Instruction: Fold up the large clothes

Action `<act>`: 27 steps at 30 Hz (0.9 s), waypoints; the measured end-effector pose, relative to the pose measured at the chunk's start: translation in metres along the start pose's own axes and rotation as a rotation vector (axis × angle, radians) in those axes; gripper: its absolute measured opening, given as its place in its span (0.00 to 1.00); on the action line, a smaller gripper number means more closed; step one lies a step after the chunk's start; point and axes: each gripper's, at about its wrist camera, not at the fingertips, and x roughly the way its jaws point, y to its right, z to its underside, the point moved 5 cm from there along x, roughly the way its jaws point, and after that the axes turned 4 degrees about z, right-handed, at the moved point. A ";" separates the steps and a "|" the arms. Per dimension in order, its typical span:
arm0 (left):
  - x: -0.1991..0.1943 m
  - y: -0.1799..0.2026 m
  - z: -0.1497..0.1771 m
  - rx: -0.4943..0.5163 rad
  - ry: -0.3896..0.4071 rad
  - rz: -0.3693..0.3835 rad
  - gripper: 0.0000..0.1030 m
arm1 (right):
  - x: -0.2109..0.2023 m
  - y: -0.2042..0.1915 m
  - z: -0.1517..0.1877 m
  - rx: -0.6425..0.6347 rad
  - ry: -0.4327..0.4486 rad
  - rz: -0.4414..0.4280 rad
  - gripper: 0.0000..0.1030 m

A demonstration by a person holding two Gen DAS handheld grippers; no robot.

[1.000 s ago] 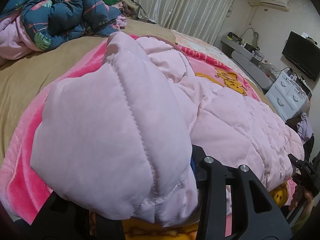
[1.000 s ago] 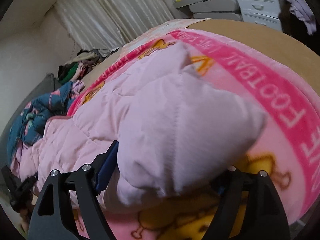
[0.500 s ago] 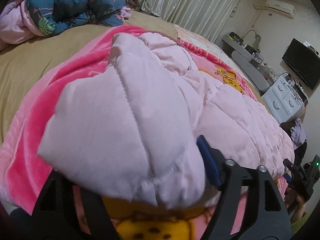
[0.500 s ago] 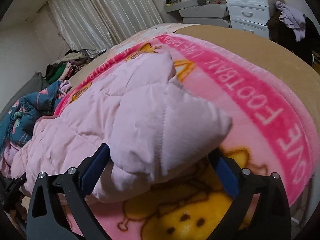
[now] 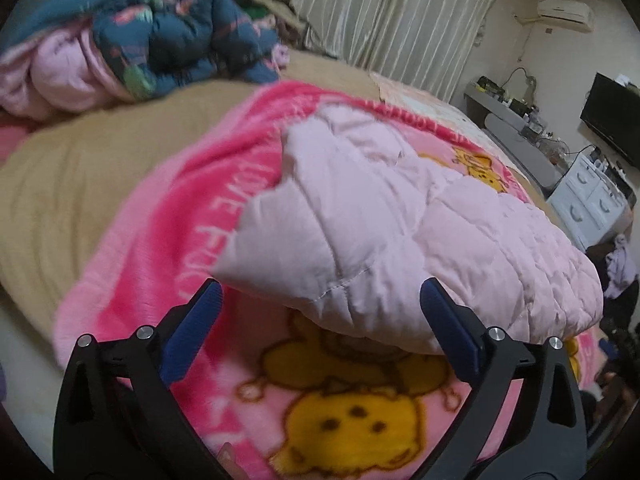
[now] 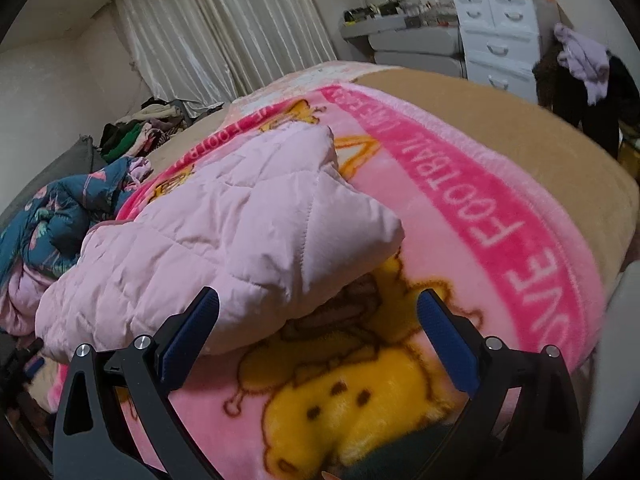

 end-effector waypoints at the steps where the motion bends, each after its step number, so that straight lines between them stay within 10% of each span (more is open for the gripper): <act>1: -0.007 0.003 0.000 0.009 0.012 0.001 0.91 | -0.006 -0.003 0.001 -0.020 0.011 0.002 0.96; 16: -0.073 0.088 0.023 0.134 0.134 0.093 0.91 | -0.114 -0.085 0.019 -0.322 0.203 -0.069 0.96; 27: -0.076 0.114 0.058 0.217 0.088 0.133 0.91 | -0.128 -0.112 0.060 -0.399 0.150 -0.122 0.96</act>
